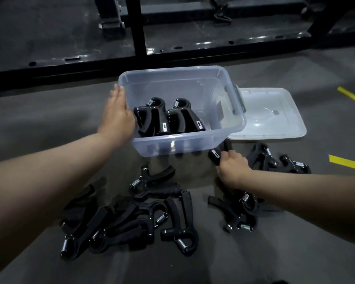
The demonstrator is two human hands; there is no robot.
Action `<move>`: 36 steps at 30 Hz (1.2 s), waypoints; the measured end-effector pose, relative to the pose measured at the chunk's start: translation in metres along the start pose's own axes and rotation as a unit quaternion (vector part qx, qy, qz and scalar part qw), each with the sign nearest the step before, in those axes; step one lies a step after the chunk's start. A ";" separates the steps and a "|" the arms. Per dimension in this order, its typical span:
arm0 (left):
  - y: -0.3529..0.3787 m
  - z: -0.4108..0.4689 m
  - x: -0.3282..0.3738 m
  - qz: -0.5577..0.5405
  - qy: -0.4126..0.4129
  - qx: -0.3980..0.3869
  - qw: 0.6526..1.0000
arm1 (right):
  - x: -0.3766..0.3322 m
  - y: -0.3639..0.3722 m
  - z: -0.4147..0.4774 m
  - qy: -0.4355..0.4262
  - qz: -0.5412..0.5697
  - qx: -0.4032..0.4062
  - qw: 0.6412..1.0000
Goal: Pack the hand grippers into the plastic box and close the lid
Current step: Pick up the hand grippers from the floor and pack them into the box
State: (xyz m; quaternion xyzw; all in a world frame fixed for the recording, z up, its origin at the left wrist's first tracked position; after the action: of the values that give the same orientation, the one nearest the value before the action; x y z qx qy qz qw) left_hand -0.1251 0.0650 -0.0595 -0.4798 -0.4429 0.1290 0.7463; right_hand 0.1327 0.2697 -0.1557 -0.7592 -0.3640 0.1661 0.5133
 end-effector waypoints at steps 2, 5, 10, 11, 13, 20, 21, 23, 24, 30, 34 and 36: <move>0.000 0.000 0.002 0.011 0.003 0.001 1.000 | -0.011 0.006 0.008 -0.002 0.021 -0.016 1.000; 0.000 -0.001 0.000 0.015 -0.001 0.004 1.000 | -0.025 0.007 0.006 -0.054 0.028 -0.022 0.998; 0.001 -0.004 -0.001 0.009 -0.005 0.006 1.000 | -0.015 0.001 -0.006 -0.160 -0.024 -0.029 0.986; 0.001 -0.004 -0.001 0.009 -0.005 0.008 1.000 | -0.015 0.000 -0.008 -0.177 -0.056 -0.030 0.982; -0.001 -0.004 0.000 0.008 -0.007 0.012 1.000 | -0.020 0.000 -0.012 -0.203 -0.137 -0.020 0.969; -0.001 -0.008 0.000 0.000 -0.014 0.003 1.000 | -0.061 -0.006 -0.065 -0.469 -0.167 0.128 0.858; -0.001 -0.008 0.000 0.000 -0.014 0.003 1.000 | -0.066 -0.004 -0.074 -0.498 -0.153 0.130 0.844; -0.001 -0.007 0.001 -0.003 -0.013 0.004 1.000 | -0.072 0.005 -0.080 -0.511 -0.149 0.107 0.840; -0.001 -0.007 0.001 -0.005 -0.015 0.004 1.000 | -0.074 0.007 -0.079 -0.490 -0.135 0.084 0.857; -0.002 -0.007 0.001 -0.003 -0.017 0.008 1.000 | -0.055 0.026 -0.059 0.063 0.253 -0.153 0.953; -0.001 -0.007 -0.002 -0.007 -0.018 0.005 1.000 | -0.066 0.028 -0.059 0.176 0.428 -0.202 0.863; 0.000 -0.007 -0.003 -0.013 -0.021 0.002 1.000 | -0.065 0.022 -0.061 0.223 0.486 -0.225 0.814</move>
State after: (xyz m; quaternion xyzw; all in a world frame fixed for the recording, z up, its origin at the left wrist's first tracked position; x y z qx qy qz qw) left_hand -0.1213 0.0591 -0.0620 -0.4696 -0.4643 0.1305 0.7395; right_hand 0.1353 0.1780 -0.1577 -0.9479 0.1500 0.1334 0.2475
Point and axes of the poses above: each hand's wrist, its own z-axis towards the middle knuckle, its own y-axis out of the palm, x = y × z, the point moved 5 cm from there along z, towards the middle knuckle, and after that the axes turned 10 degrees about y, right-handed, at the moved point
